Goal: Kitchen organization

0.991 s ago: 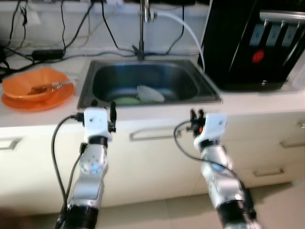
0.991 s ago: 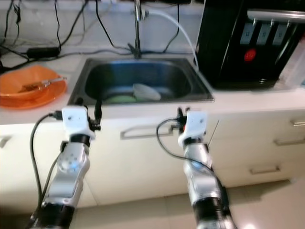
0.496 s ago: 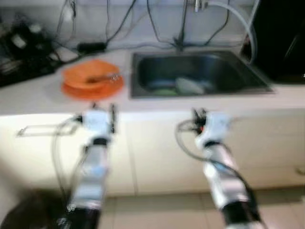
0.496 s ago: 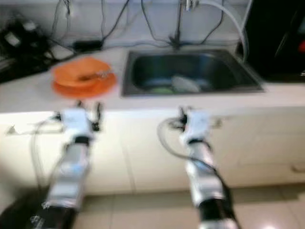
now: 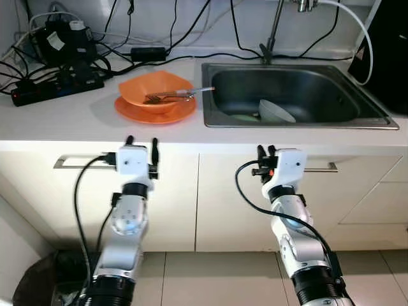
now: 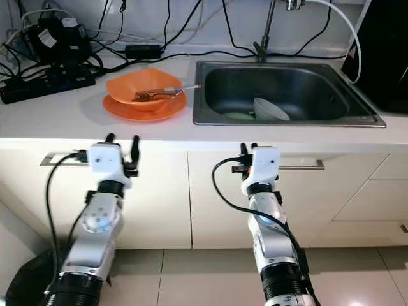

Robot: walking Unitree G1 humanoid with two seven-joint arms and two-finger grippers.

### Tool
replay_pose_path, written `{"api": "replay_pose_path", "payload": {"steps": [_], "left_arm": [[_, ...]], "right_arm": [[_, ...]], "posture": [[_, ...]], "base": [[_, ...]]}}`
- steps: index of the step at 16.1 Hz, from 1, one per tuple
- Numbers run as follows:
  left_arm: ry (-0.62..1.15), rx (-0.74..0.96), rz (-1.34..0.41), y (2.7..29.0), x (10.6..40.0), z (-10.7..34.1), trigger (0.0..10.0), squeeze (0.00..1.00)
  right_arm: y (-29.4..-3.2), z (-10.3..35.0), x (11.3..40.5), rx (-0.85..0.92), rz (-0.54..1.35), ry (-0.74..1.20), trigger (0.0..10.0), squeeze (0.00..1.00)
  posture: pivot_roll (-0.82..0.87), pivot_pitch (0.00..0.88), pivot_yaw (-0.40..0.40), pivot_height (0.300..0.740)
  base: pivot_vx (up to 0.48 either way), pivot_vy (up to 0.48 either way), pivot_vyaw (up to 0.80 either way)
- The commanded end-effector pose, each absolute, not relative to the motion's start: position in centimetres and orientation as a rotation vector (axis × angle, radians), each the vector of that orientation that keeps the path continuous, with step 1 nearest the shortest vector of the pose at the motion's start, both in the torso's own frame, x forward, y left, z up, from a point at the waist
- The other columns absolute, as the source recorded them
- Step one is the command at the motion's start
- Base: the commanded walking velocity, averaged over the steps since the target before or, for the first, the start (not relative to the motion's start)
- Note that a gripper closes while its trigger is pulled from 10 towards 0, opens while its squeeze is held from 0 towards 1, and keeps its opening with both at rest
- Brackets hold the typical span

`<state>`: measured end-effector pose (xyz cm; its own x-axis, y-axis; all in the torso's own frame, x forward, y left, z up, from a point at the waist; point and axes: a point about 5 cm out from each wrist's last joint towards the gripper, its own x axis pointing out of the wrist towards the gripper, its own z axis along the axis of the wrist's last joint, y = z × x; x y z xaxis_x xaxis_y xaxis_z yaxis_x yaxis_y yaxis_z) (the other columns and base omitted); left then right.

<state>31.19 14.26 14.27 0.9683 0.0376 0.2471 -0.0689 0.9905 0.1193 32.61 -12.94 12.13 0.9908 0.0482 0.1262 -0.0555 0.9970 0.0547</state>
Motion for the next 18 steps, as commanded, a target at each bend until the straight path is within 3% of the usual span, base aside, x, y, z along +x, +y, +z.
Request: {"api": "replay_pose_path", "payload": {"steps": [1,8,11,18], "left_arm": [[-0.254,0.13,0.039,14.0,31.1,14.5,10.0,0.0],[-0.272,0.136,0.054,14.3,31.1,14.8,10.0,0.0],[-0.287,0.135,0.053,14.2,31.0,15.0,10.0,0.0],[-0.299,0.132,0.047,13.9,30.7,15.2,10.0,0.0]], "right_arm": [[-13.3,12.1,32.7,0.069,0.039,-0.118,10.0,0.0],[-13.5,12.3,32.8,0.098,0.029,-0.128,10.0,0.0],[-13.4,13.2,32.8,0.094,0.041,-0.184,10.0,0.0],[-13.2,13.3,32.7,0.084,0.05,-0.198,10.0,0.0]], "posture": [[0.06,0.046,0.001,0.74],[0.06,0.045,-0.004,0.74],[0.06,0.045,-0.005,0.74],[0.06,0.049,-0.008,0.74]], "base": [[0.0,0.0,0.0],[0.207,0.0,0.0],[0.305,0.0,-0.75],[0.304,0.0,0.0]]}}
